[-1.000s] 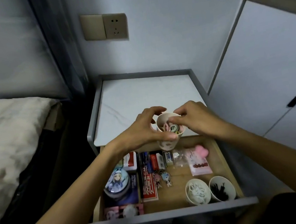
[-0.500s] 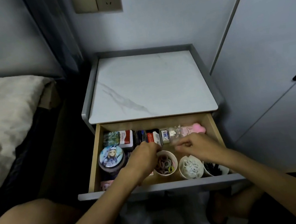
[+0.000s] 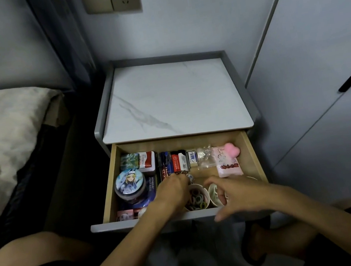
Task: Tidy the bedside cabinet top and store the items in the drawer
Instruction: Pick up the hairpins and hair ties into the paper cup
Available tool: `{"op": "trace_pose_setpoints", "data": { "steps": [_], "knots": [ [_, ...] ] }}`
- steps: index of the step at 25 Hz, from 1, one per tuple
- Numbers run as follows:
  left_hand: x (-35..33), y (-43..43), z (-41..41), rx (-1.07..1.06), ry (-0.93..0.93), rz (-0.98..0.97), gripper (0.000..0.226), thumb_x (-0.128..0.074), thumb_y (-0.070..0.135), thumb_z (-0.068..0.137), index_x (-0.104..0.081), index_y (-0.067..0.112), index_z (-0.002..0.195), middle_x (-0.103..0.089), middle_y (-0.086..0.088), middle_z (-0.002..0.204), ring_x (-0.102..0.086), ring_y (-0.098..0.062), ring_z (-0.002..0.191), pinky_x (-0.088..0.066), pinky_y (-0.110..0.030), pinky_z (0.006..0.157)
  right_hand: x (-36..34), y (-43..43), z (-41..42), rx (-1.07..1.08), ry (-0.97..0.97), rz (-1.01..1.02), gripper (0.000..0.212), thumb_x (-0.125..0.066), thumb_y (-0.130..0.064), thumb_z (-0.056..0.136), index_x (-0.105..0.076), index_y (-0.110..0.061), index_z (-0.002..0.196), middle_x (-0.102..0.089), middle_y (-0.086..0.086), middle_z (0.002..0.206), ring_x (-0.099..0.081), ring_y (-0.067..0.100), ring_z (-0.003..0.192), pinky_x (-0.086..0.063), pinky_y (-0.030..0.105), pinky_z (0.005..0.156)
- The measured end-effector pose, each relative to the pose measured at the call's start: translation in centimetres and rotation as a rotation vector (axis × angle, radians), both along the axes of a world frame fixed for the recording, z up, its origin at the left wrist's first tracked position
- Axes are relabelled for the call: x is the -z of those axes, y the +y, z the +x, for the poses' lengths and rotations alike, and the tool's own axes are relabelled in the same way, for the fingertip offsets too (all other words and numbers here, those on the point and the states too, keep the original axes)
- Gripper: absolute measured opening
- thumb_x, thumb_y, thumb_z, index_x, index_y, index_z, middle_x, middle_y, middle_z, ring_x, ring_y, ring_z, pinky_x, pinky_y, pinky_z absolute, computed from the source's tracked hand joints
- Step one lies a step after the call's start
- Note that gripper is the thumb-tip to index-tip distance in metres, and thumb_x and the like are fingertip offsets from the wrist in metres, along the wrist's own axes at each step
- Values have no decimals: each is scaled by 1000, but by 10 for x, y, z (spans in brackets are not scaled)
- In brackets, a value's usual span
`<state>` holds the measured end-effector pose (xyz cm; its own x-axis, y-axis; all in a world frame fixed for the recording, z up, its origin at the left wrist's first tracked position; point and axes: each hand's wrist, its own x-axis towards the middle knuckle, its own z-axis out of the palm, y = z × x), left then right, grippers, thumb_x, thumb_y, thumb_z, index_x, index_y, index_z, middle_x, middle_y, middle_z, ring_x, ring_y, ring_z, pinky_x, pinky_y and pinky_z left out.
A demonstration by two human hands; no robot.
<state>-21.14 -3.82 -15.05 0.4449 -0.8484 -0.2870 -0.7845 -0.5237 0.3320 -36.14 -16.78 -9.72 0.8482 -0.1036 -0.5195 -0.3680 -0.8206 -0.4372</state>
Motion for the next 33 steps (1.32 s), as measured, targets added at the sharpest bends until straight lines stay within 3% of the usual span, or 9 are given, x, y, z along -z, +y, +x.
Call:
{"op": "trace_pose_setpoints", "data": {
  "steps": [3, 8, 11, 14, 19, 25, 29, 33],
  "knots": [
    [-9, 6, 4, -34, -51, -16, 27, -51, 35, 98, -63, 18, 115, -68, -10, 108, -65, -28, 97, -49, -35, 73, 2, 9, -2, -67, -36, -134, 71, -77, -46, 74, -34, -37, 128, -39, -20, 75, -40, -3, 67, -30, 20, 55],
    [-36, 23, 19, -97, -111, -72, 30, -50, 40, 94, -60, 25, 118, -69, -6, 104, -66, -25, 90, -55, -40, 79, -1, 8, 2, -17, -61, -208, 65, -77, -50, 72, -36, -36, 120, -44, -16, 79, -50, 7, 78, -49, 33, 66],
    [-53, 27, 28, -117, -150, -99, 24, -52, 40, 94, -61, 27, 112, -70, -2, 100, -66, -20, 86, -56, -39, 77, -6, 4, 10, 11, -133, -275, 62, -75, -47, 75, -36, -33, 122, -45, -14, 89, -52, 12, 84, -45, 32, 65],
    [-66, 30, 42, -129, -173, -116, 25, -53, 38, 94, -63, 26, 114, -70, -1, 106, -65, -19, 93, -55, -38, 80, -7, -6, 25, 19, -185, -332, 66, -78, -47, 73, -36, -29, 122, -44, -13, 85, -50, 13, 82, -40, 32, 62],
    [-83, 24, 63, -145, -213, -105, 26, -53, 35, 92, -66, 26, 113, -68, -2, 115, -62, -25, 106, -48, -35, 84, -6, -34, 57, 0, -243, -473, 59, -77, -50, 71, -28, -29, 96, -51, -8, 81, -53, 18, 71, -39, 33, 59],
    [-85, 5, 79, -127, -206, -33, 33, -50, 38, 95, -59, 28, 125, -65, -2, 120, -60, -25, 108, -34, -32, 75, -9, -60, 96, -42, -285, -607, 54, -71, -43, 79, -39, -14, 111, -64, 2, 99, -61, 26, 85, -40, 34, 64],
    [-81, -6, 94, -89, -157, -10, 34, -50, 39, 95, -58, 27, 126, -66, -2, 122, -60, -27, 108, -41, -32, 77, -5, -74, 117, -85, -308, -702, 42, -68, -33, 83, -39, -12, 106, -55, 3, 92, -47, 22, 75, -37, 33, 61],
    [-80, -16, 103, -49, -151, 41, 35, -53, 40, 94, -60, 26, 125, -65, -4, 121, -59, -29, 108, -43, -32, 82, -1, -84, 130, -140, -312, -721, 34, -63, -27, 87, -42, -10, 106, -56, 5, 96, -57, 26, 80, -39, 34, 63]
  ]
}}
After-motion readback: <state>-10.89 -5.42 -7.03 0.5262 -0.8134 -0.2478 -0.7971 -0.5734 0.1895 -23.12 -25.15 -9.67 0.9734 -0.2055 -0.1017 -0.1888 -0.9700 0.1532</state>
